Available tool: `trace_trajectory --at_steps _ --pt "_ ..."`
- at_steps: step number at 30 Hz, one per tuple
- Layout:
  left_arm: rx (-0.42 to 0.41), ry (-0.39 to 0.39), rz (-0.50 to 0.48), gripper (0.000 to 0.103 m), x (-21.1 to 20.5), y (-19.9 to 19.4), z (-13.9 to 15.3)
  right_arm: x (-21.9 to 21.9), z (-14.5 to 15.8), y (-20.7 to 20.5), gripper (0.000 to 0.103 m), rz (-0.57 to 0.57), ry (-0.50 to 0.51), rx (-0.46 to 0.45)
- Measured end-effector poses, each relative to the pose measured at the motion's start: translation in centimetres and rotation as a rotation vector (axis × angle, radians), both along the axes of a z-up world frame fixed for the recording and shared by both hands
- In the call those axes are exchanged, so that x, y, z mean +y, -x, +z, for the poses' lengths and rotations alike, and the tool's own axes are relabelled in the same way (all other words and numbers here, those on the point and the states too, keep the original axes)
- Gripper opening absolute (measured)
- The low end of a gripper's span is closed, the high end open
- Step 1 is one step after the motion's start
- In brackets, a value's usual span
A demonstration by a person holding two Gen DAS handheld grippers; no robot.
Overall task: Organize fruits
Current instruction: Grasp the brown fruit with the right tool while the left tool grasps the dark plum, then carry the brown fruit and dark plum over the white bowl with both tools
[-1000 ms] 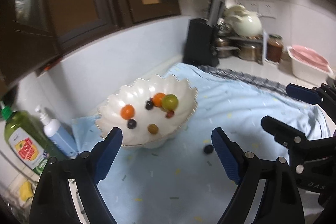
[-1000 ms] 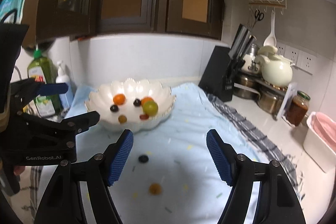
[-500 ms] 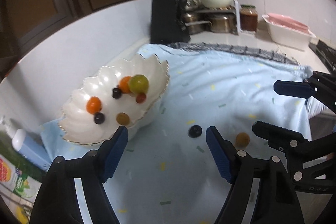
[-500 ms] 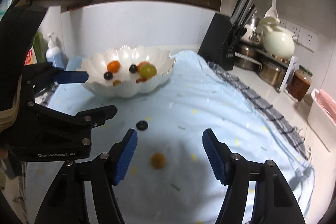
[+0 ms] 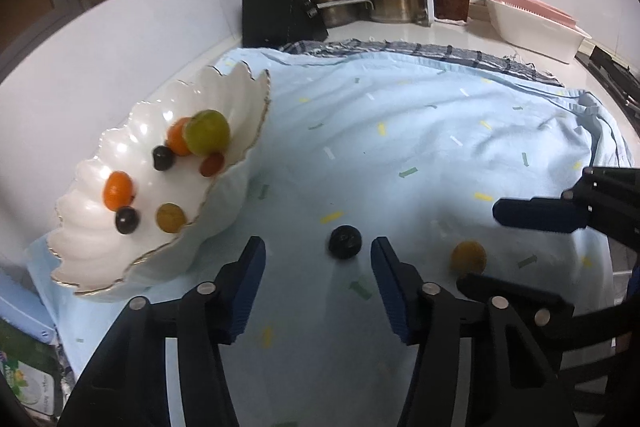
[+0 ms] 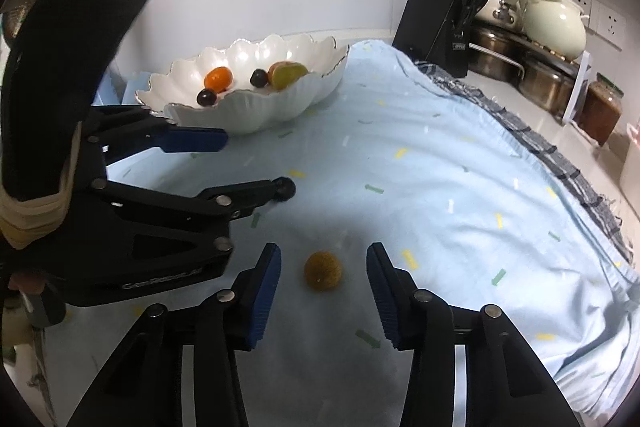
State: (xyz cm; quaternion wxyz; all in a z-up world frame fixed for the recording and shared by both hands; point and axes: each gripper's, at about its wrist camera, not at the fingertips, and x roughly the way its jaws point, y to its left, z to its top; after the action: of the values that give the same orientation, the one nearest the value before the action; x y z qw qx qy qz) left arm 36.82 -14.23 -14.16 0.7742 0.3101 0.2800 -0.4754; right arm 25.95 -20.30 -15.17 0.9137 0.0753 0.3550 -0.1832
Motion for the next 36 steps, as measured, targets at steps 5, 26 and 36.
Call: trace_trajectory --at_steps 5,26,36 --pt "0.033 -0.019 0.008 0.046 -0.8 -0.3 -1.0 -0.2 -0.7 -0.3 0.034 0.007 -0.024 0.019" --pt "0.117 -0.006 0.031 0.021 -2.1 -0.8 -2.1 -0.8 -1.4 -0.4 0.023 0.014 -0.054 0.019" --pt "0.090 0.013 0.068 0.021 -0.8 -0.4 -1.0 -0.9 -0.7 -0.3 0.023 0.030 -0.043 -0.002"
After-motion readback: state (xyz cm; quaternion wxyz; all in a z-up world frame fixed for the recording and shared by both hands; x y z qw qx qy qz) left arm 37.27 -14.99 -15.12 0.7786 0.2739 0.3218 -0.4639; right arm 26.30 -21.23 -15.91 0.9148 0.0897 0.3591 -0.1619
